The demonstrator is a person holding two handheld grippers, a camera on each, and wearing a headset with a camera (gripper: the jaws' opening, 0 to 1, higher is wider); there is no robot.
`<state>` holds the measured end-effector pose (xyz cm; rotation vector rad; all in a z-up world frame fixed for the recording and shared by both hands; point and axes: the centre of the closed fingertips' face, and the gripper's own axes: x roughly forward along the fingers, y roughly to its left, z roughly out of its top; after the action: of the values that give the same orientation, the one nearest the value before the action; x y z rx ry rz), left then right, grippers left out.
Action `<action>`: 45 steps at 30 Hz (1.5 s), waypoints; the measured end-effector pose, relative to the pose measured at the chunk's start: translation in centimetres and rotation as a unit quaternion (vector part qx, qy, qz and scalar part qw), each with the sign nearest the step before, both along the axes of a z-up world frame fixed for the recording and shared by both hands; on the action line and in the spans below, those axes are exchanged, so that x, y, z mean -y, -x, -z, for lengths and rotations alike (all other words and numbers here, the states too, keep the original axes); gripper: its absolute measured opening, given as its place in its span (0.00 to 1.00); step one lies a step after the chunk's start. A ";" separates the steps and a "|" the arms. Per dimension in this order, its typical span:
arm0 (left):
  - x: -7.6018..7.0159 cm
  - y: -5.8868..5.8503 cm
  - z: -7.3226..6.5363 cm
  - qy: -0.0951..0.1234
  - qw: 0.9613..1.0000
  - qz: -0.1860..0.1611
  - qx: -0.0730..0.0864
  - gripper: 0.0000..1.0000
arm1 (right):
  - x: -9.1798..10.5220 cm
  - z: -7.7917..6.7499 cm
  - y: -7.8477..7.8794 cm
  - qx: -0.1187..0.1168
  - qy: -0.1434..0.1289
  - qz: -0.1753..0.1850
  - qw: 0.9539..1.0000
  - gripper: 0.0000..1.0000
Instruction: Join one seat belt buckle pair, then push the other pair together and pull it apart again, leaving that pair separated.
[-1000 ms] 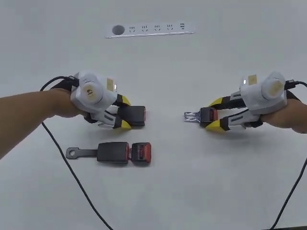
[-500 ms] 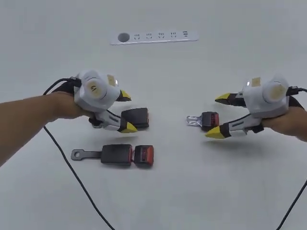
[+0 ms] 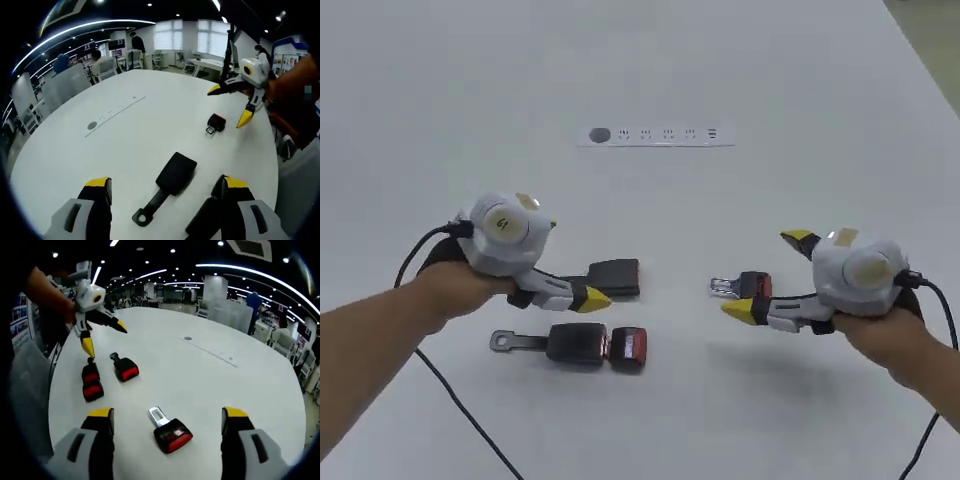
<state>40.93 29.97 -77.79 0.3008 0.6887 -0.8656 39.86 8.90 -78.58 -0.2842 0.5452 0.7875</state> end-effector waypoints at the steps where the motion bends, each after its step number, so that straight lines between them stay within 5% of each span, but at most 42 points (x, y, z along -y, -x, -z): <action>1: -0.2 0.3 -0.3 0.009 1.000 -0.011 0.000 0.93 | -0.3 -0.4 0.4 0.005 -0.005 0.006 1.000 0.92; 15: -5.1 6.3 -4.1 0.088 0.992 -0.089 0.029 1.00 | -2.5 -2.8 4.1 0.034 -0.029 0.064 0.997 0.99; 28: -7.6 11.4 -4.4 0.098 0.990 -0.098 0.042 1.00 | -2.5 -2.7 8.3 0.037 -0.030 0.068 0.997 1.00; 45: -9.4 13.4 -3.7 0.111 0.986 -0.121 0.032 1.00 | -1.3 -2.4 10.3 0.032 -0.031 0.088 0.995 1.00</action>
<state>27.57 39.36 -74.08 0.0428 0.5505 -0.6889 29.57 10.18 -76.23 -0.2003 0.4779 0.6218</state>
